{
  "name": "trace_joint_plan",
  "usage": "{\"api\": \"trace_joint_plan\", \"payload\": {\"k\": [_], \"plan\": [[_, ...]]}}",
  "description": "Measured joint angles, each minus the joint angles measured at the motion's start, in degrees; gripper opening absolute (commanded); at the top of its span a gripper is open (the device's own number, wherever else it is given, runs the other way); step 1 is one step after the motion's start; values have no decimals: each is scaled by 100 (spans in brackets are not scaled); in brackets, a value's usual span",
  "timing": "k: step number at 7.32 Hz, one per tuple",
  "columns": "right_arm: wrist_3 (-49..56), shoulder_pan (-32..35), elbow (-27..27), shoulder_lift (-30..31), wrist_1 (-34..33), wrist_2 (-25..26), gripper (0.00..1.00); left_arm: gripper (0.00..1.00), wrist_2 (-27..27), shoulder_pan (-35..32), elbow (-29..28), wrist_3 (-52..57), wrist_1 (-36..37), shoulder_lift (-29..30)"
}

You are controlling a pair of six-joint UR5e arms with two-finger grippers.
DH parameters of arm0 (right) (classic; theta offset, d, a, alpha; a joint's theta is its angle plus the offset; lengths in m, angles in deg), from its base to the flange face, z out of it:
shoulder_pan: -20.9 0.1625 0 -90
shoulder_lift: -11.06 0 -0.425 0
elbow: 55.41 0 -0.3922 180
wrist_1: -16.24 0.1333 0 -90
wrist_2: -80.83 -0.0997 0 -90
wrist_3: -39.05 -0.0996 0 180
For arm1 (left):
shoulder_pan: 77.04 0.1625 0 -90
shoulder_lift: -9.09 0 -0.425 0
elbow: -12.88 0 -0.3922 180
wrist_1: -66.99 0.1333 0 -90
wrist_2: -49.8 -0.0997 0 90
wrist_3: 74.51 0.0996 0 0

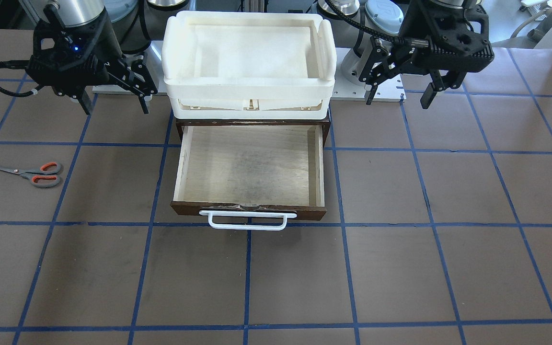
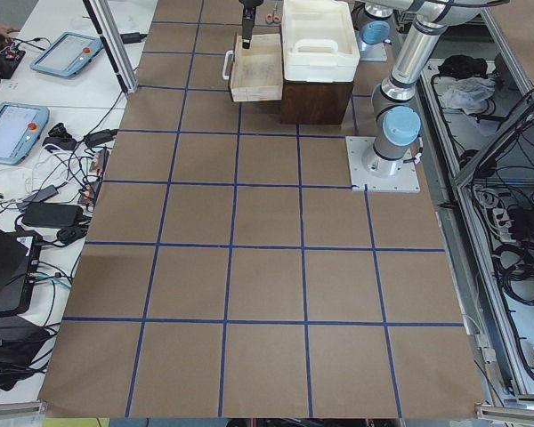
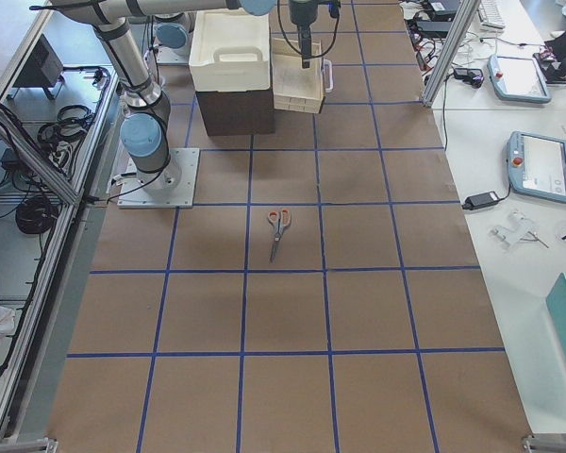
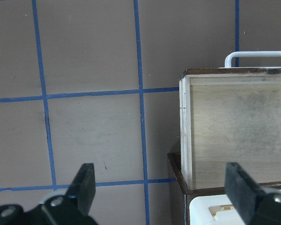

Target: Put scissors in drawer and close it

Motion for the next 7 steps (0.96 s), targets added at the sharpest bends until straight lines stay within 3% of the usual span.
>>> {"api": "trace_joint_plan", "payload": {"k": [4,7], "plan": [[434,-177,-494,-120,172,76,100,100,-18,-19,1,-282,1,26],[2509,-1315,-1026,-121,211,105,100,100,-53,-66,76,-295,-23,-26]]}}
